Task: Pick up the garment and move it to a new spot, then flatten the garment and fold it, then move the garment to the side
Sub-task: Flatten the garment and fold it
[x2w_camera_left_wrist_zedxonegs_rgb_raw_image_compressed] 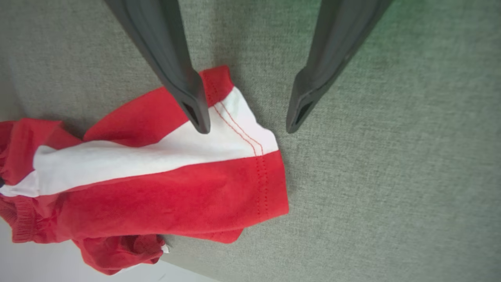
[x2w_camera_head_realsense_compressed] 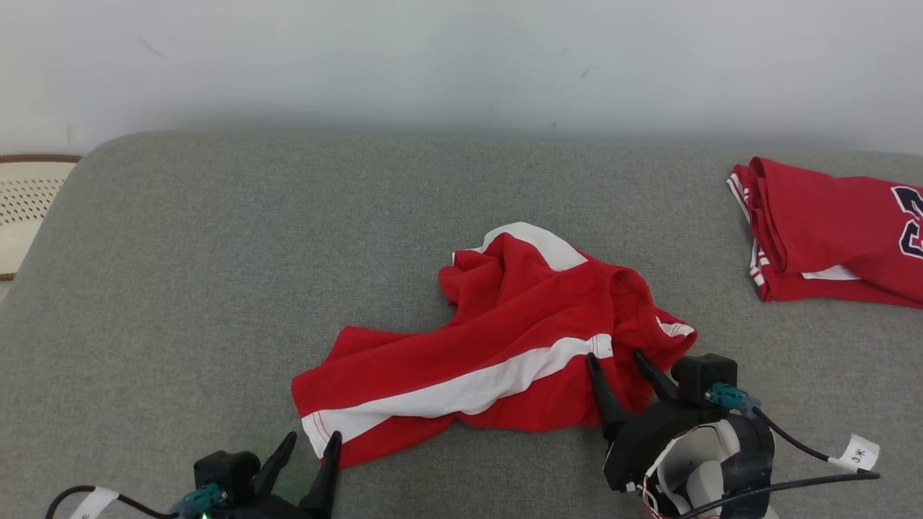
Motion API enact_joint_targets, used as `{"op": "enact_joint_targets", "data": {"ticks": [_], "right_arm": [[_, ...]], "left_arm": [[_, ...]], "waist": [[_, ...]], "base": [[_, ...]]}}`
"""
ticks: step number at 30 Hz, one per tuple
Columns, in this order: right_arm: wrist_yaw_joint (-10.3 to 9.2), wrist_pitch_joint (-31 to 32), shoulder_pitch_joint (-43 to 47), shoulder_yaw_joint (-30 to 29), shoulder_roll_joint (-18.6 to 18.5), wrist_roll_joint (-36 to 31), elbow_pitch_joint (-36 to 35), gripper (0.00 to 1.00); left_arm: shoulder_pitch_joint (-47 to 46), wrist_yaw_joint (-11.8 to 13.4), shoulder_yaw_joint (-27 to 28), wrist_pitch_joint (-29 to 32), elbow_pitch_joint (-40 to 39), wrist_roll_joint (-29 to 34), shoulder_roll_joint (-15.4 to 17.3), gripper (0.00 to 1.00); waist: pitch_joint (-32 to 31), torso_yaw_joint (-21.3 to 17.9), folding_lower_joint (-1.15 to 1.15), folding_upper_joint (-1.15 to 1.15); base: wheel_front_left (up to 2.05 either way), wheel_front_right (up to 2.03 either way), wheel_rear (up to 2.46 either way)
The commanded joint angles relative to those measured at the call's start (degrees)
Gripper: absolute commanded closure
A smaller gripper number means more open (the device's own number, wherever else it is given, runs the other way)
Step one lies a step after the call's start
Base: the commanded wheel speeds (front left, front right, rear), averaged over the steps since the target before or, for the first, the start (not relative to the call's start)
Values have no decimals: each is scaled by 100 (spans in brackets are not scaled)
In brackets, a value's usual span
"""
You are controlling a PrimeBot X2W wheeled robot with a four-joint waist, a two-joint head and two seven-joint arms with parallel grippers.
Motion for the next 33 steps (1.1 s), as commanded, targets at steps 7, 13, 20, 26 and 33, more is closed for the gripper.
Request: {"op": "enact_joint_targets", "data": {"ticks": [7,13,20,26,33], "right_arm": [[1,-216,-405,360,20,238,581,0],[1,-428,-533,634,26,464,896,100],[1,-769,-463,774,7,724,804,100],[1,-806,-87,760,-239,1009,196,100],[1,-238,226,763,-555,1279,-1171,100]], "left_arm": [[-364,-7,-400,-150,511,-442,2,0],[-508,-7,-758,-265,649,-891,-2,100],[-366,-4,-965,-340,415,-1083,206,100],[-31,-4,-777,-343,-434,-995,403,100],[-148,73,-727,-71,-1592,-910,763,100]], "waist": [[103,11,-1,-1],[61,70,-1,-1],[-100,123,-1,-1],[-283,193,-1,-1],[-349,130,-1,-1]], "base": [[0,0,0],[0,0,0],[0,0,0],[0,0,0],[0,0,0]]}}
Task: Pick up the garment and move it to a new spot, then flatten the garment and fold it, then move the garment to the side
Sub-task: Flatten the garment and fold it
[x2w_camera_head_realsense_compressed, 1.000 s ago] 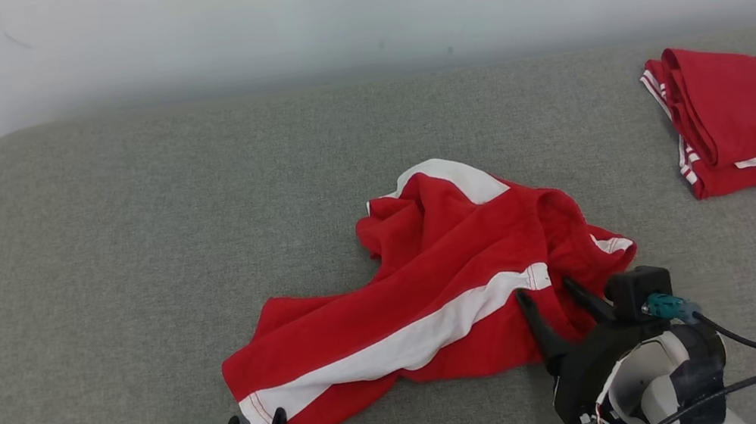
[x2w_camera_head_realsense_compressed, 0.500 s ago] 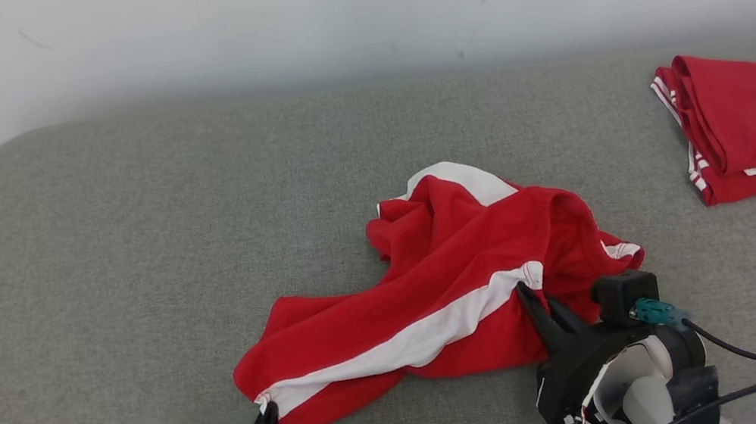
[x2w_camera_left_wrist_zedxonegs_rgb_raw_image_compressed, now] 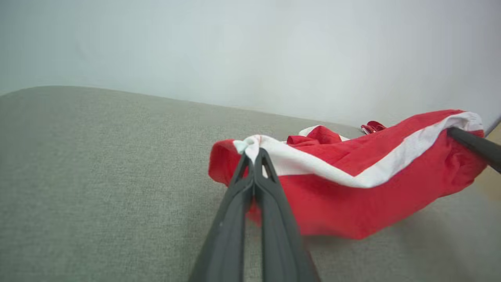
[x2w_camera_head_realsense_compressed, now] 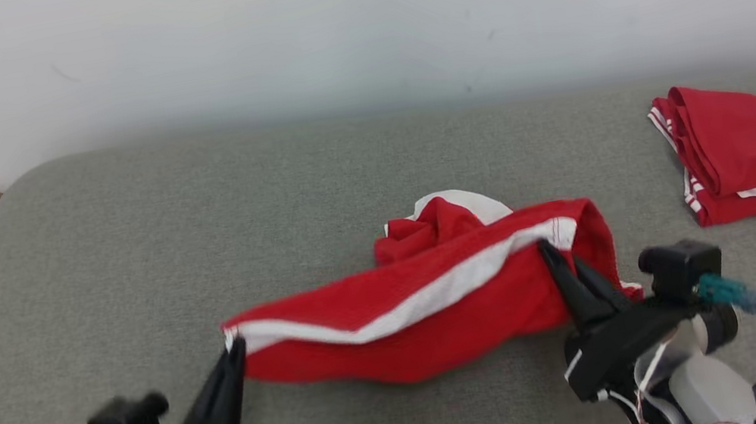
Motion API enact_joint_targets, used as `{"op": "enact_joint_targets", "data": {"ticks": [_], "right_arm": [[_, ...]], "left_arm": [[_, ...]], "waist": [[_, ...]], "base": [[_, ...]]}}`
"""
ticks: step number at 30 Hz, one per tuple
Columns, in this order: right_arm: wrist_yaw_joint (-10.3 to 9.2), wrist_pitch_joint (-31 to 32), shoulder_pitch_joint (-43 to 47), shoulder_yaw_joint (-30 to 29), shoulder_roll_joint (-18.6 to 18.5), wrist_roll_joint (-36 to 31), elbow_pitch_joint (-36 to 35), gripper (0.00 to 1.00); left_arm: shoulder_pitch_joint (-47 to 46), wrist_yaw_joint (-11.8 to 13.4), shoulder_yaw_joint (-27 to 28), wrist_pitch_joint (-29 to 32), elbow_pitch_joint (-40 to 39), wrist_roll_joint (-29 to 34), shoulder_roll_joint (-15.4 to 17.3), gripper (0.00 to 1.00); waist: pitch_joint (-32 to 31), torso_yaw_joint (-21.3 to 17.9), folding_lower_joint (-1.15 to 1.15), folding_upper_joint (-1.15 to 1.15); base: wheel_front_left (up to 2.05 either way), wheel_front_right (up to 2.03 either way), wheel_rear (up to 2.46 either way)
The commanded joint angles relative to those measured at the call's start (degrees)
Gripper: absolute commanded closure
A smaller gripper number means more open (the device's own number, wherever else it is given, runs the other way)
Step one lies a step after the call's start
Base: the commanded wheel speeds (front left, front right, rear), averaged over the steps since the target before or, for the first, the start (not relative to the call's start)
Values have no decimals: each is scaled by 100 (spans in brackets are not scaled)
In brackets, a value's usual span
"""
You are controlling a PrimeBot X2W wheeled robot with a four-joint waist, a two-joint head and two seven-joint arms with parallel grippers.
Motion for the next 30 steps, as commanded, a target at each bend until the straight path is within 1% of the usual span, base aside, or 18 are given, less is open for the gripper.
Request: {"op": "enact_joint_targets", "data": {"ticks": [1,4,7,10,13,15,18,21,22,23,25,27,30], "right_arm": [[1,70,0,-9,-1,91,-143,100],[1,419,-295,-23,-19,169,-523,100],[1,768,-786,37,-40,184,-629,100],[2,1186,-1583,35,-4,284,-473,100],[1,1441,-2612,76,8,305,-218,100],[2,1565,-3289,47,102,522,78,100],[2,1804,-4481,-102,163,861,624,100],[2,2134,-5543,-470,346,1471,1372,100],[2,2230,-5950,-552,375,1605,1596,100],[2,2248,-6297,-641,385,1646,1818,100],[2,2193,-7002,-728,388,1545,2267,100],[2,2114,-7605,-732,401,1431,2685,100],[2,1921,-8320,-657,392,1244,3090,100]], "left_arm": [[-146,20,-6,69,-105,20,79,100],[-555,-2,-84,397,-422,125,236,100],[-1198,-30,-102,720,-615,42,431,100],[-2014,-47,-27,998,-604,-168,603,100],[-3006,-55,-86,1279,-432,-306,878,100],[-3679,-58,-249,1387,-304,-384,1045,100],[-4773,-57,-468,1597,-31,-684,1242,100],[-5859,-57,-614,1728,420,-1050,1304,100],[-6262,-57,-651,1754,593,-1083,1337,100],[-6616,-57,-695,1743,770,-1139,1338,100],[-7334,-57,-754,1681,1149,-1240,1229,100],[-7969,-58,-948,1603,1466,-1199,1154,100],[-8756,-57,-1186,1432,1916,-1176,1091,100]], "waist": [[33,-50,1,0],[159,-157,1,0],[397,-283,1,0],[744,-403,1,0],[1214,-494,1,0],[1517,-539,1,0],[2020,-574,1,0],[2425,-590,1,0],[2552,-594,1,0],[2663,-598,1,0],[2880,-610,1,0],[3069,-605,1,0],[3331,-592,1,0]], "base": [[0,0,0],[0,0,0],[0,0,0],[0,0,0],[0,0,0],[0,0,0],[0,0,0],[0,0,0],[0,0,0],[0,0,0],[0,0,0],[0,0,0],[0,0,0]]}}
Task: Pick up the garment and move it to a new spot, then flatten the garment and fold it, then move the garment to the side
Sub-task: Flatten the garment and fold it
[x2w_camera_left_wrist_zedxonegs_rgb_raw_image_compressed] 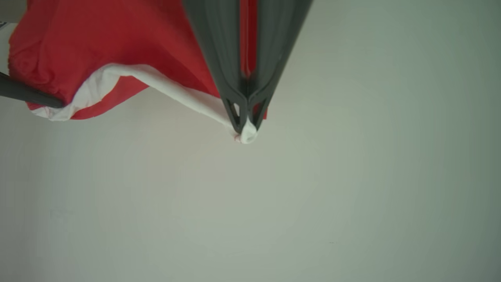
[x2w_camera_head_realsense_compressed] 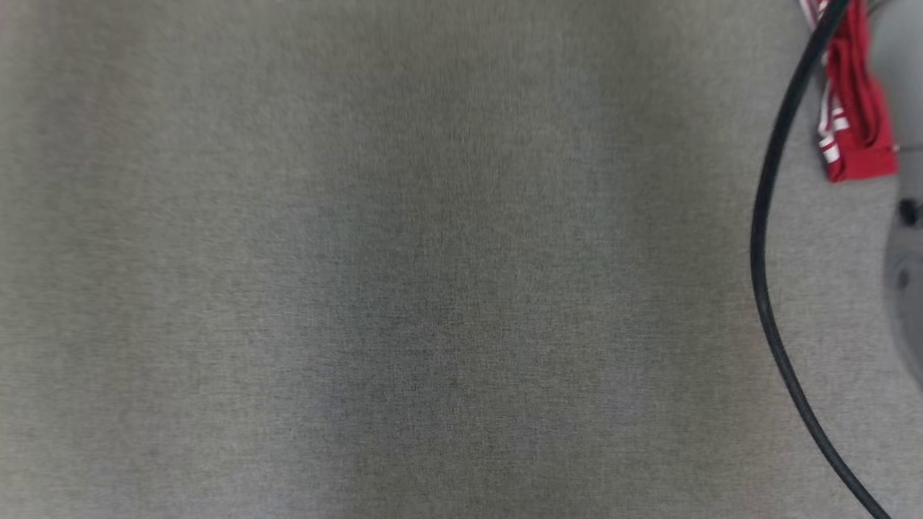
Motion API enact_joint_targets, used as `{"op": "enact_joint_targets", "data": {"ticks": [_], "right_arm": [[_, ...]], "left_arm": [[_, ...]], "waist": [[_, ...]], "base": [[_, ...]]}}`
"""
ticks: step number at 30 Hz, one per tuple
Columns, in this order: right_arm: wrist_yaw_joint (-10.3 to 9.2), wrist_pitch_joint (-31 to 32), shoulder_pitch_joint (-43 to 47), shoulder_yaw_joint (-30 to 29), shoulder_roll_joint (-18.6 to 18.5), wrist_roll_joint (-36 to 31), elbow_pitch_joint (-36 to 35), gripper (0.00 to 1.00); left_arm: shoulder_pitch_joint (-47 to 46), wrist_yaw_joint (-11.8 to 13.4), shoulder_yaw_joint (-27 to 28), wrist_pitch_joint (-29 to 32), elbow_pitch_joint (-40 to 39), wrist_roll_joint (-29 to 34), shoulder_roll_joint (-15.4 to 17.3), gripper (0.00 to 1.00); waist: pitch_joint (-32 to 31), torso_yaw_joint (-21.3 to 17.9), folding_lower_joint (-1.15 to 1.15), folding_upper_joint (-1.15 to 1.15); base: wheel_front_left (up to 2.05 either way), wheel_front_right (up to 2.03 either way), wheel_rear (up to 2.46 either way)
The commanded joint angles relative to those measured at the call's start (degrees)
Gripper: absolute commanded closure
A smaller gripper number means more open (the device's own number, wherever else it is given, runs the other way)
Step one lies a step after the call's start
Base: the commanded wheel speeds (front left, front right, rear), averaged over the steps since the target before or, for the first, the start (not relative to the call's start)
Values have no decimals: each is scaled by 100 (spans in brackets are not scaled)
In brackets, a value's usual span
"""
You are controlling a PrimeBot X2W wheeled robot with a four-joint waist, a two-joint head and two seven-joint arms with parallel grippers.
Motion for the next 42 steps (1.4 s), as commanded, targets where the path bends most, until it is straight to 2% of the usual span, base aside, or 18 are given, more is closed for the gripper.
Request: {"op": "enact_joint_targets", "data": {"ticks": [1,7,15,18,23,29,32,36,40,42], "right_arm": [[3,-90,-175,91,3,-99,118,100],[3,-619,-780,388,-140,-234,456,100],[3,-1047,-474,907,-181,74,443,100],[3,-1241,124,1380,-279,420,135,100],[3,-1418,1141,1970,-592,1038,-581,100],[3,-1525,2576,2618,-1128,1727,-1682,100],[3,-1540,3269,2827,-1436,1997,-2214,100],[3,-1593,4156,3048,-1723,2202,-2858,100],[3,-1786,4984,3217,-1996,2141,-3245,100],[3,-1868,5375,3273,-2049,2125,-3383,100]], "left_arm": [[-220,3,-74,-114,177,-15,-6,100],[-982,3,-290,-856,835,-205,-208,100],[-670,3,-724,-1380,1095,-605,-162,100],[-19,3,-925,-1597,832,-920,-51,100],[1096,3,-931,-1723,192,-1374,192,100],[2823,63,-705,-1765,-938,-1700,573,100],[3732,322,-638,-1759,-1707,-1754,720,100],[4920,825,-703,-1762,-2762,-1527,973,100],[6059,1242,-516,-1764,-3472,-1644,1039,100],[6617,1348,-368,-1763,-3709,-1651,1011,100]], "waist": [[694,-55,-3,-2],[958,36,-3,-2],[913,30,-3,-2],[669,56,-3,-2],[274,58,-3,-2],[-196,-2,-3,-2],[-411,9,-3,-2],[-651,-5,-3,-2],[-908,-24,-3,-2],[-1024,-45,-3,-2]], "base": [[0,0,0],[0,0,0],[0,0,0],[0,0,0],[0,0,0],[0,0,0],[0,0,0],[0,0,0],[0,0,0],[0,0,0]]}}
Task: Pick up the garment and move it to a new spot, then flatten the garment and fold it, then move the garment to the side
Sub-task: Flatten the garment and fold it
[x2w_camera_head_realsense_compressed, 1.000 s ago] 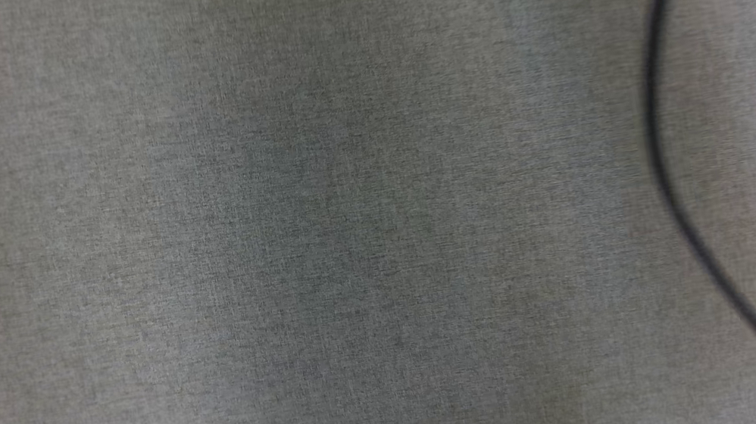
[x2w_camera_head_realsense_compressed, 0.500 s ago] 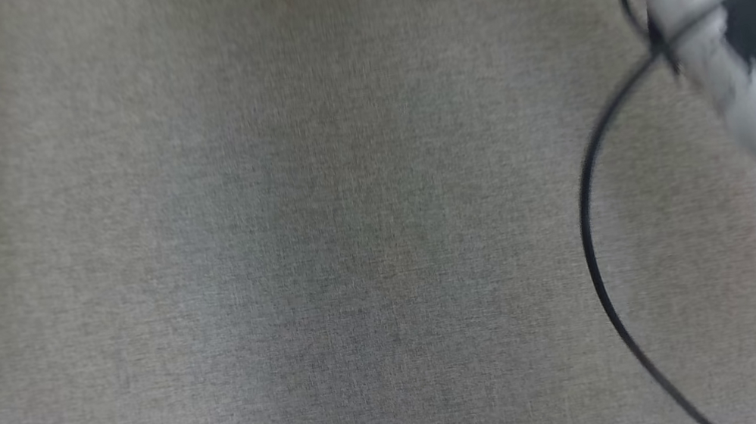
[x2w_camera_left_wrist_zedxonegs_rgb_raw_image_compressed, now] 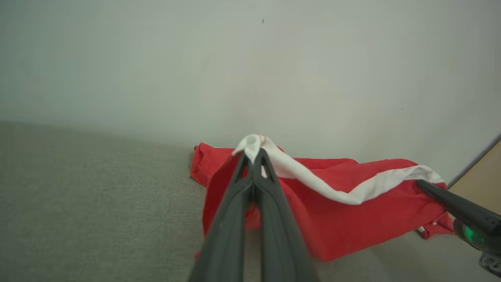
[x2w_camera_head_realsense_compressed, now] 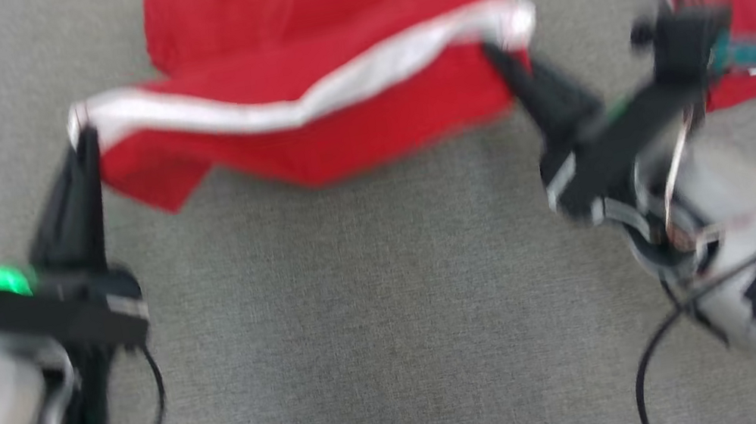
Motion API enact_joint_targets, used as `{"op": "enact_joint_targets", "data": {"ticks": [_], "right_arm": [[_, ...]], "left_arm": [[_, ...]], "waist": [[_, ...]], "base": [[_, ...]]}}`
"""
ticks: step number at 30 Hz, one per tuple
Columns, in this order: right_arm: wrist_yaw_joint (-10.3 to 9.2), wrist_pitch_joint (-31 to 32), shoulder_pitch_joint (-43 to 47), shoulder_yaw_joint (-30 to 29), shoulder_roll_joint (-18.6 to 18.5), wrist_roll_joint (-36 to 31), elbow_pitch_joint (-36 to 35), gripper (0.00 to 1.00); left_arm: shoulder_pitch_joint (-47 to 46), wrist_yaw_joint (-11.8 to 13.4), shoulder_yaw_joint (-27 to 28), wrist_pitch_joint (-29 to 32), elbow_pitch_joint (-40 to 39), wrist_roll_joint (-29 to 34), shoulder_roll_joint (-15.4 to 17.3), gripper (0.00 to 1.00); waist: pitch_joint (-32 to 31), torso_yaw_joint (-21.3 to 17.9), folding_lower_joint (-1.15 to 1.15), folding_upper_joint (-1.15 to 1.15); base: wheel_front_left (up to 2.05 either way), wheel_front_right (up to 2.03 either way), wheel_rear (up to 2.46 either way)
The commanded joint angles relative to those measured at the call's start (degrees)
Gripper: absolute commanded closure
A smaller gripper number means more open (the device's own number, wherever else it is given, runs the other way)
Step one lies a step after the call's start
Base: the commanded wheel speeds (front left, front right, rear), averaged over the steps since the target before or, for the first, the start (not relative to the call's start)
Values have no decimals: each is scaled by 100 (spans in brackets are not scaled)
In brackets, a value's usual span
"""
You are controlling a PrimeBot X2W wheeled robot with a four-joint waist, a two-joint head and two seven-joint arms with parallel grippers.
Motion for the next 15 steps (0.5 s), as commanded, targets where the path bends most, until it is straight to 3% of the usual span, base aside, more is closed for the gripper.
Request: {"op": "enact_joint_targets", "data": {"ticks": [1,15], "right_arm": [[3,-91,327,100,-113,-157,-100,100],[3,-376,2436,464,-435,-474,-534,100]], "left_arm": [[511,22,127,-22,-183,20,-35,100],[2866,-249,442,-22,3,1034,-619,100]], "waist": [[-302,-44,2,0],[-963,9,2,0]], "base": [[0,0,0],[0,0,0]]}}
